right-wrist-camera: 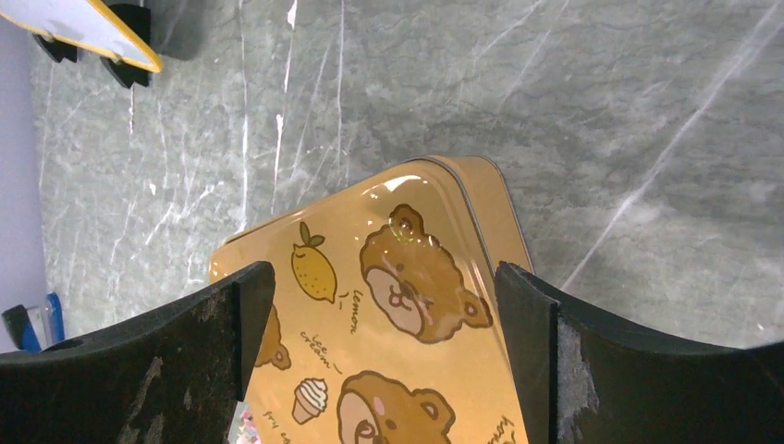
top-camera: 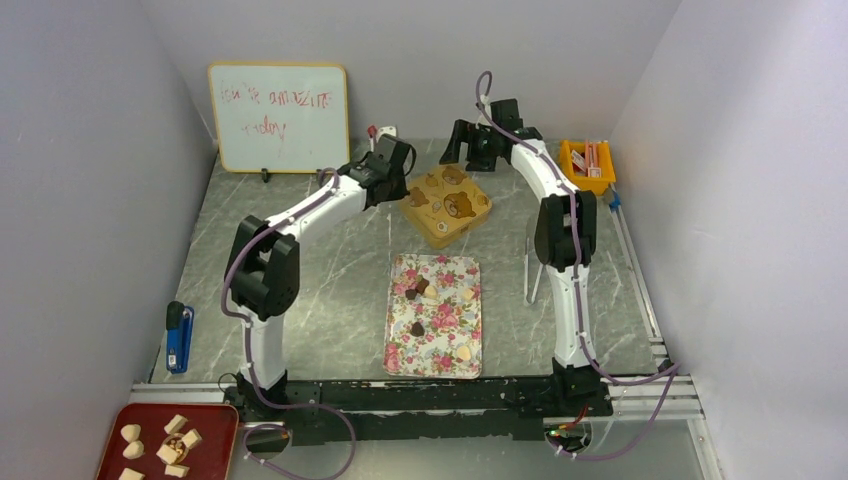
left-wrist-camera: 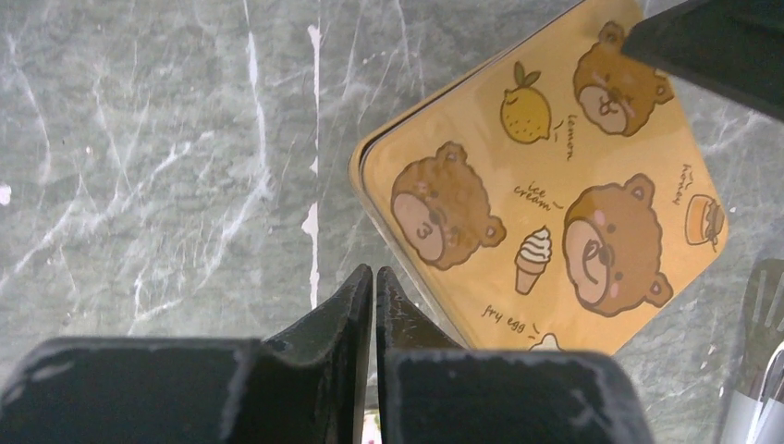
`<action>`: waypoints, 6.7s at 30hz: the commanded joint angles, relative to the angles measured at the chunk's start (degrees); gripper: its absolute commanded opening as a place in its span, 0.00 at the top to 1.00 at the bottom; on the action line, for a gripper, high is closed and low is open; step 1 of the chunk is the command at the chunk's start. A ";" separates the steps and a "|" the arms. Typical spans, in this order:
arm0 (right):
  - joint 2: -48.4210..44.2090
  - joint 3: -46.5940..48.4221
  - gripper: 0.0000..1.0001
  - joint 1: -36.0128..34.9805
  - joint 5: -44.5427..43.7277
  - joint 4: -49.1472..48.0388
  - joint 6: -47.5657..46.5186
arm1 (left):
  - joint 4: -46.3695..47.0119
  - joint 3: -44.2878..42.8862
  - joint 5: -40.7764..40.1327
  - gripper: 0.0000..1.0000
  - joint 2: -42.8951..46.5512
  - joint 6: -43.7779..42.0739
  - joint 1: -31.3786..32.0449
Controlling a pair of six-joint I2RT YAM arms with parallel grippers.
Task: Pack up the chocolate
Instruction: Adjust the box lid on the packing box, then adjust the packing box at the center of the board, then pick up the box lid from the packing box.
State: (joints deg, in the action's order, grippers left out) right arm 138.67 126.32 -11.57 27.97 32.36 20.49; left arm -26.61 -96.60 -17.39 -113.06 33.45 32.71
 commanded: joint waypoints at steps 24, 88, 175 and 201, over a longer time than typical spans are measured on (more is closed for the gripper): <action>-10.42 -13.38 0.53 5.42 -17.60 -1.51 -5.06 | 9.29 14.01 13.16 0.95 1.06 22.28 -3.25; -11.46 -28.30 0.73 -0.78 -13.58 -4.15 -5.98 | 7.96 -3.17 19.30 0.95 -15.68 19.75 -5.68; -7.37 -12.61 0.59 -0.82 -23.51 2.93 -2.90 | 5.70 -2.02 18.37 0.93 -9.33 13.27 -13.08; -20.98 -29.93 0.83 -3.09 -22.49 -0.68 -1.42 | 9.14 12.91 25.46 0.95 0.16 10.41 -13.39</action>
State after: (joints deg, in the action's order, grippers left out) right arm 121.36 97.80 -12.38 6.15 32.49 19.57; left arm -19.49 -84.58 6.52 -115.98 45.01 18.92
